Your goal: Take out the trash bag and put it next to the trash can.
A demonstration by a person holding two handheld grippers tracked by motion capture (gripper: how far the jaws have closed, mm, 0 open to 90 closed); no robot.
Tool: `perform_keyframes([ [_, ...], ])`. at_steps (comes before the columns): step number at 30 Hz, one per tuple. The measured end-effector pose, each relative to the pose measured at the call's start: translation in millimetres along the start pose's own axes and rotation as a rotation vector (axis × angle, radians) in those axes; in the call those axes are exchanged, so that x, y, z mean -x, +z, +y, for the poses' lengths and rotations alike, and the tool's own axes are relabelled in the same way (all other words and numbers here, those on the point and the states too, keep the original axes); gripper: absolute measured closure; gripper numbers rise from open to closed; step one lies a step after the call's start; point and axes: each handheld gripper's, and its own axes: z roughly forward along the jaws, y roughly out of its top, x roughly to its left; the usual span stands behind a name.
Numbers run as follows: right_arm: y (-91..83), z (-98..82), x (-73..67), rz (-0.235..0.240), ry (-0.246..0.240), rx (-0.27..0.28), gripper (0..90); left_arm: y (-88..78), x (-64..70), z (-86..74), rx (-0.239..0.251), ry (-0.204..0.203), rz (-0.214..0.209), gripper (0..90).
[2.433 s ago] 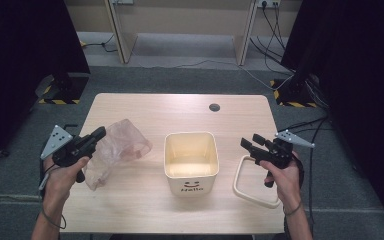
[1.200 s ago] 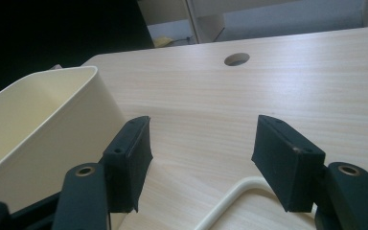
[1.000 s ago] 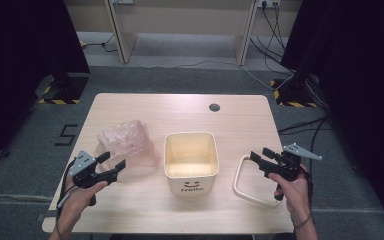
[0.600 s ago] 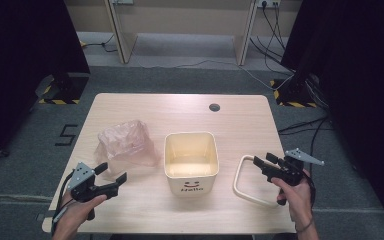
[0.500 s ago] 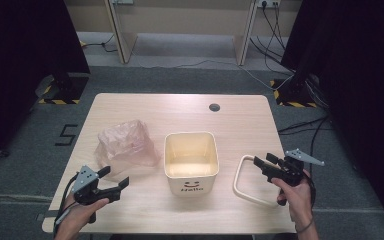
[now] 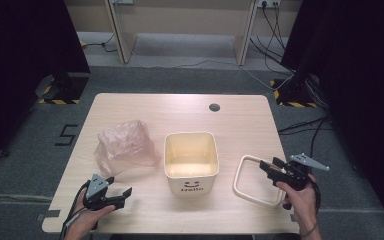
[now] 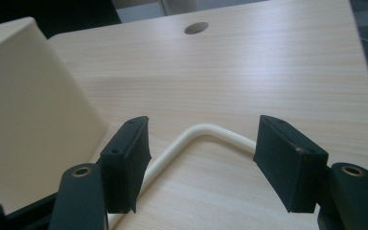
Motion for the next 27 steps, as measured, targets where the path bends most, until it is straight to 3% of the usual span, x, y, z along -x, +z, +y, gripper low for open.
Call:
perform_keyframes([
  [4, -1.9, -3.8, 7.9, -0.051, -0.004, -0.012, 36.1, 3.6, -0.5, -4.8, -0.054, 0.029, 0.027, 19.2],
  [6, -2.8, -5.2, 11.4, -0.078, -0.014, -0.016, 35.2, 5.0, -1.0, -6.2, -0.074, 0.014, 0.020, 19.0],
  [12, -2.9, -10.1, 22.6, -0.130, -0.002, -0.031, 33.5, 9.5, -1.6, -11.5, -0.132, 0.017, 0.015, 18.3],
  [18, -1.5, -16.1, 29.2, -0.177, -0.010, -0.055, 33.5, 10.0, -2.4, -11.1, -0.135, 0.012, 0.024, 17.7],
  [27, 3.5, -23.4, 34.4, -0.205, -0.019, -0.096, 33.4, 11.3, -0.4, -10.8, -0.146, 0.026, 0.037, 15.6],
])
